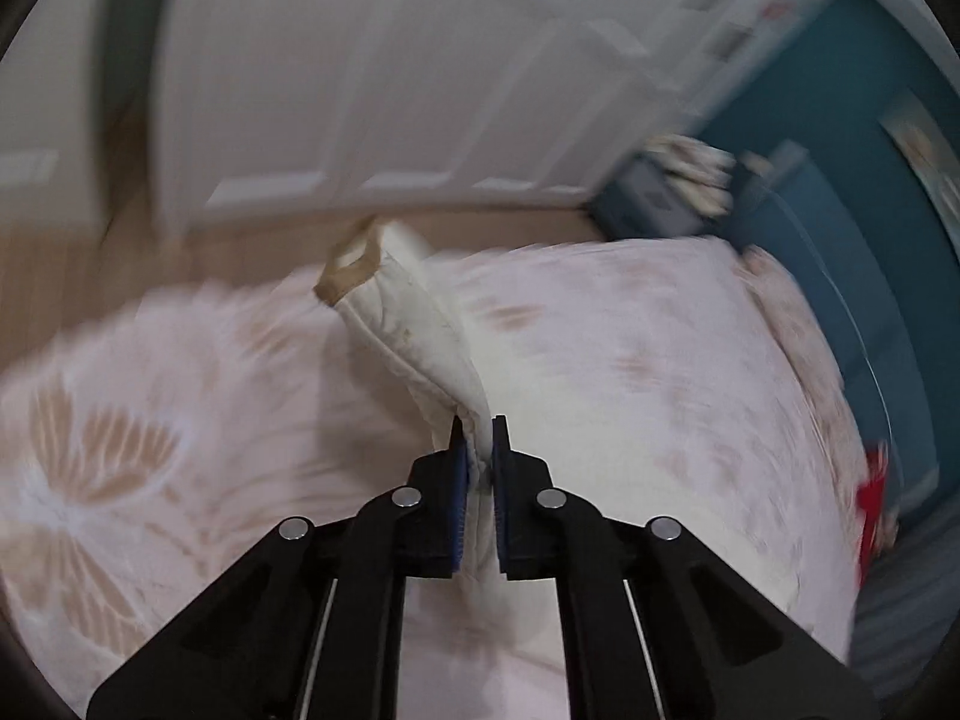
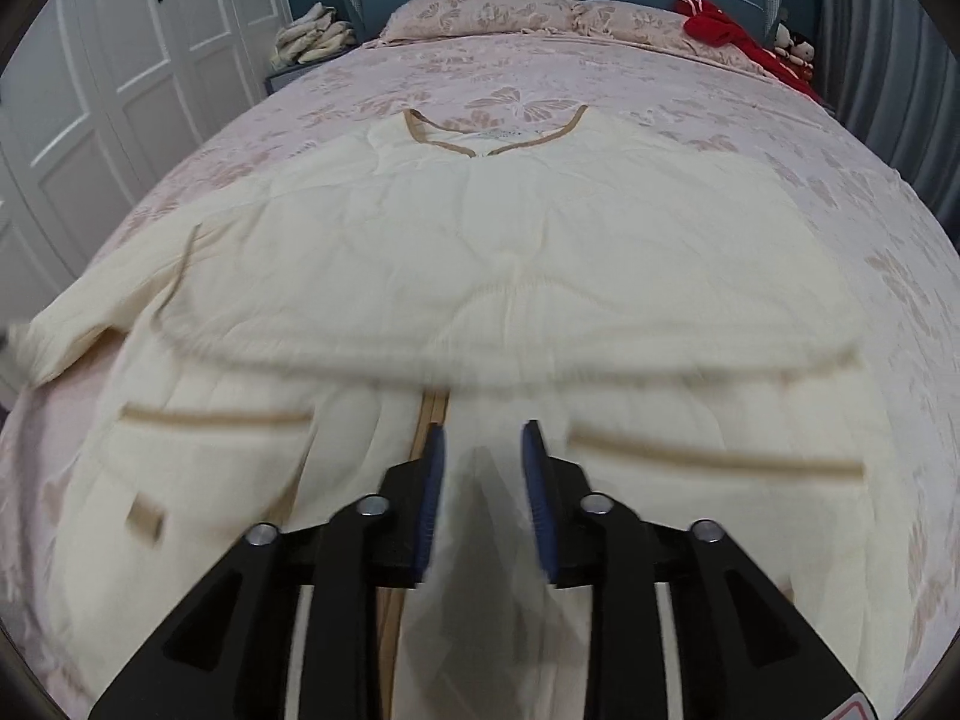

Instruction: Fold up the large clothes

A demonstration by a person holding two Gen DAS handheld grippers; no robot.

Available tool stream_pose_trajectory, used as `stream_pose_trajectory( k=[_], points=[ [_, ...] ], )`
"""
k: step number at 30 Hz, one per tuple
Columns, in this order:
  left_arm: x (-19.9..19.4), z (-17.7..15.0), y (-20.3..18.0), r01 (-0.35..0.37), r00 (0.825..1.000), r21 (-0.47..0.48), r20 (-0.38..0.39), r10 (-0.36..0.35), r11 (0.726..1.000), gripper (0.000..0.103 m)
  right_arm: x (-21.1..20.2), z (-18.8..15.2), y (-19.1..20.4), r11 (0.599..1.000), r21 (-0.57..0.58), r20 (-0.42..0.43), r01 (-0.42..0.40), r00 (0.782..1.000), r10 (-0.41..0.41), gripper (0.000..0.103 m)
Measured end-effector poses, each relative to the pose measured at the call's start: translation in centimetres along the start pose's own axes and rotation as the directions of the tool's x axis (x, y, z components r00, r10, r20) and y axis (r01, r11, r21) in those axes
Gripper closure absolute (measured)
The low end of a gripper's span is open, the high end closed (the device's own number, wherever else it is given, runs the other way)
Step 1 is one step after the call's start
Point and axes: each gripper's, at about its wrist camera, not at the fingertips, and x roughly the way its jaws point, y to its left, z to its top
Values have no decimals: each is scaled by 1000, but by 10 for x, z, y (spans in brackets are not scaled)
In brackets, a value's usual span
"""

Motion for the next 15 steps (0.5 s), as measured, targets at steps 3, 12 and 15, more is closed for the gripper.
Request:
stream_pose_trajectory(
  k=[3, 12, 15],
  points=[
    [-41, 1, -84, 82, 994, 197, 53, -94, 977, 98, -22, -17, -12, 999, 27, -13, -22, 1000, 23, 73],
    [-130, -101, -310, 474, 878, 457, -176, -446, 752, 98, -66, -34, -59, 990, 136, 0, -26, 1000, 26, 73],
    [-130, -175, -356, 584, 811, 441, -347, -470, 682, 96, -78, -33, -75, 991, 137, 14, -4, 1000, 2, 73]
  ],
)
